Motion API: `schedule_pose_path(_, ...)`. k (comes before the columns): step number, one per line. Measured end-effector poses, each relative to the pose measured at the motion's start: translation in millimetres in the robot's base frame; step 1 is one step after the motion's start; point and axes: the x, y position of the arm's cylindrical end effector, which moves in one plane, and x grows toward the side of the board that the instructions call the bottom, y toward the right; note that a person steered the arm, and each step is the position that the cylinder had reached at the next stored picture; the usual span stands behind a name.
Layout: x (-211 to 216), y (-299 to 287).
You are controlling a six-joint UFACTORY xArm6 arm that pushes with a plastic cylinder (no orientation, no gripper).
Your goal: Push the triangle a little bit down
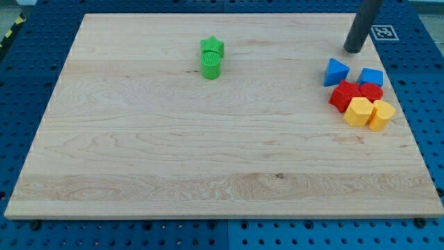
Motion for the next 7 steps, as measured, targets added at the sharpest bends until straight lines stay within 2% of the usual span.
schedule_pose_path(3, 19.5, -14.6)
schedule_pose_path(5, 50.6, -14.6)
schedule_pose_path(7, 22.4, -50.8)
